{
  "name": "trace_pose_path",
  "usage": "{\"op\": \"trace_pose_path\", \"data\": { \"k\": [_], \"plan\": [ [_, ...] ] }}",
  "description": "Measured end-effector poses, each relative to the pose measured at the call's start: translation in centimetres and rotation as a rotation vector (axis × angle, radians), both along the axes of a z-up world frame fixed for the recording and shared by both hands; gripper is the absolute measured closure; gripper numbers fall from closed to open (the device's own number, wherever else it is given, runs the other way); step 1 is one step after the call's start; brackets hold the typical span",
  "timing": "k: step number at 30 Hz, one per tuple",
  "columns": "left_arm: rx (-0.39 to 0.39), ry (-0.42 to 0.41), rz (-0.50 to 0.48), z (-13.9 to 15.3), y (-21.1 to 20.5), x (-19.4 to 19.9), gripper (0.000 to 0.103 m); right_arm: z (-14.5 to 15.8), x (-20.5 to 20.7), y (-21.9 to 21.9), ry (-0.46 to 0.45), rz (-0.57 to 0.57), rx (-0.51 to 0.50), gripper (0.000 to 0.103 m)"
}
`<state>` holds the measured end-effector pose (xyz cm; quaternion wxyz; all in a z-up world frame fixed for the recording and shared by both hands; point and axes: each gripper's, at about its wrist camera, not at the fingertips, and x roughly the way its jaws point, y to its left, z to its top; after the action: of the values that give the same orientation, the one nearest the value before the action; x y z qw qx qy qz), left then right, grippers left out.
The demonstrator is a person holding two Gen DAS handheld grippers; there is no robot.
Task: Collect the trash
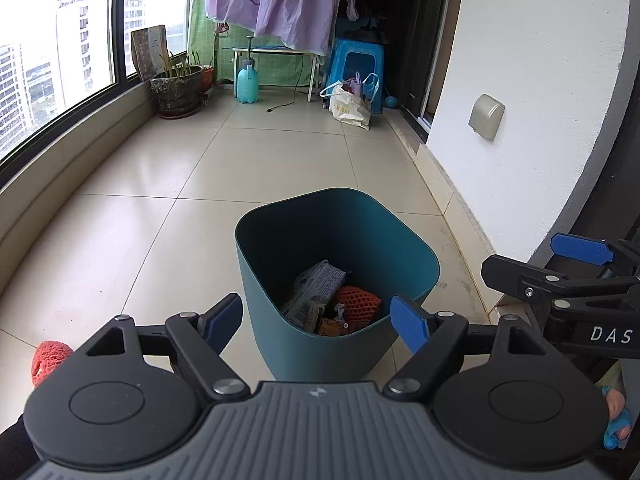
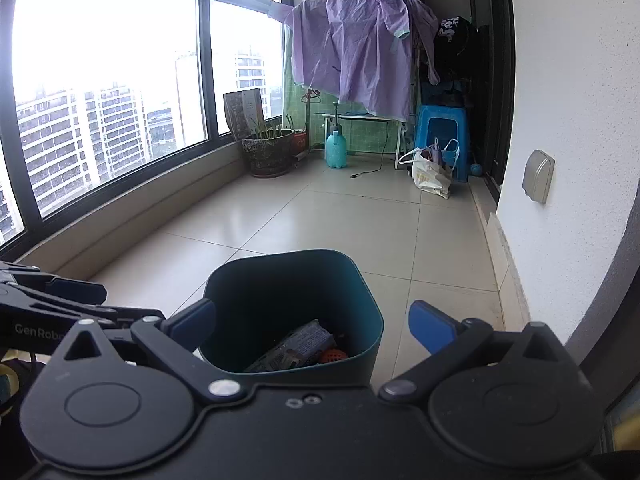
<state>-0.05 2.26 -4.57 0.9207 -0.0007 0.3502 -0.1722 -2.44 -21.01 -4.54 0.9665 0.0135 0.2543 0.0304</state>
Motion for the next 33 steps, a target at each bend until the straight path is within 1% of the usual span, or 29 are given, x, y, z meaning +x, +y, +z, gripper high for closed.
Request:
{"op": "trace_pose_path", "data": {
  "k": [2,5,9,13,22,33],
  "plan": [
    [0.0,0.005,0.008,-0.3,-0.1,0.1,0.022,-0.3,0.4,-0.2,0.01,-0.01,0.009,0.0],
    [0.0,0.008,0.011,-0.4,0.0,0.1,0.022,-0.6,0.5,0.2,0.014,0.001,-0.01,0.0],
    [-0.009,-0.012,0.024,-0.1,0.4,-0.1,0.022,-0.6,0.2,0.5,0.005,0.005,-0.017,0.0],
    [-0.019,-0.042,0.035,0.3,0.7,-0.5,0.022,-0.6,0.0,0.2,0.001,-0.014,0.002,0.0],
    [-0.013,-0.071,0.038,0.9,0.5,-1.1,0.022,-0.7,-0.6,0.1,-0.004,-0.012,0.013,0.0],
    [-0.014,-0.07,0.049,0.8,0.4,-1.1,0.022,-0.3,-0.3,0.2,0.005,0.012,0.008,0.0]
  ]
}}
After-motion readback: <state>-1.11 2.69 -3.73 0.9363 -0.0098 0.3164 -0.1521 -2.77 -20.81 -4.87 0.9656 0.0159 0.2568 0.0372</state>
